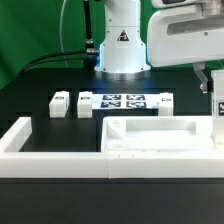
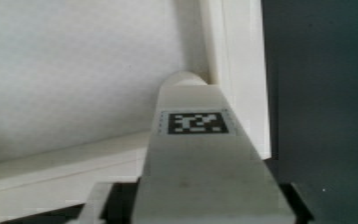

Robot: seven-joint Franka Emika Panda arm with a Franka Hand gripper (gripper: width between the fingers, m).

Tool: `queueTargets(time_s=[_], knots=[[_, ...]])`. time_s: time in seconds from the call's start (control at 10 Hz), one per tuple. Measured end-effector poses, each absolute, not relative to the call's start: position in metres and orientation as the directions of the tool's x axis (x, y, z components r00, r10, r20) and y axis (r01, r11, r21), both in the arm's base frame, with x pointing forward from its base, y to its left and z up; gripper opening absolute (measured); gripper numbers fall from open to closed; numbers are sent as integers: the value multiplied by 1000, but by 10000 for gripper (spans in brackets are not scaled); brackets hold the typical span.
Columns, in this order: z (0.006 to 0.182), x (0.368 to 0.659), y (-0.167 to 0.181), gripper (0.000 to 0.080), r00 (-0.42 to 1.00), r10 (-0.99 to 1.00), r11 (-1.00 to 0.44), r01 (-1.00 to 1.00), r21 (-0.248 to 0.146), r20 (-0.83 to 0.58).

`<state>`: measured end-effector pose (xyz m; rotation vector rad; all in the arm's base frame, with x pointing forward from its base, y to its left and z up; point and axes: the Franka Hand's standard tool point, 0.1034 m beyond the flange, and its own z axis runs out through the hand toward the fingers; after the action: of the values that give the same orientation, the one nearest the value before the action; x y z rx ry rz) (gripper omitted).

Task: Assemble desk

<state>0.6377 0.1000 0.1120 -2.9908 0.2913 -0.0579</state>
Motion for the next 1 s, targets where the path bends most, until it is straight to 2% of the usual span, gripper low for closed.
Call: queueTargets(time_s=[0.1,0.2,0.5,0.7,1.0], knots=[[112,637,101,286,961,-276,-952,-272,-142,12],[112,637,101,286,901,-434,-890,-431,-147,-13],[111,635,101,287,688,-724,-674,-722,-157,-56],[111,636,101,287,631,-773,-617,-772,-153,-68],[111,636,102,287,459,-883,-444,-885,-139,-103]])
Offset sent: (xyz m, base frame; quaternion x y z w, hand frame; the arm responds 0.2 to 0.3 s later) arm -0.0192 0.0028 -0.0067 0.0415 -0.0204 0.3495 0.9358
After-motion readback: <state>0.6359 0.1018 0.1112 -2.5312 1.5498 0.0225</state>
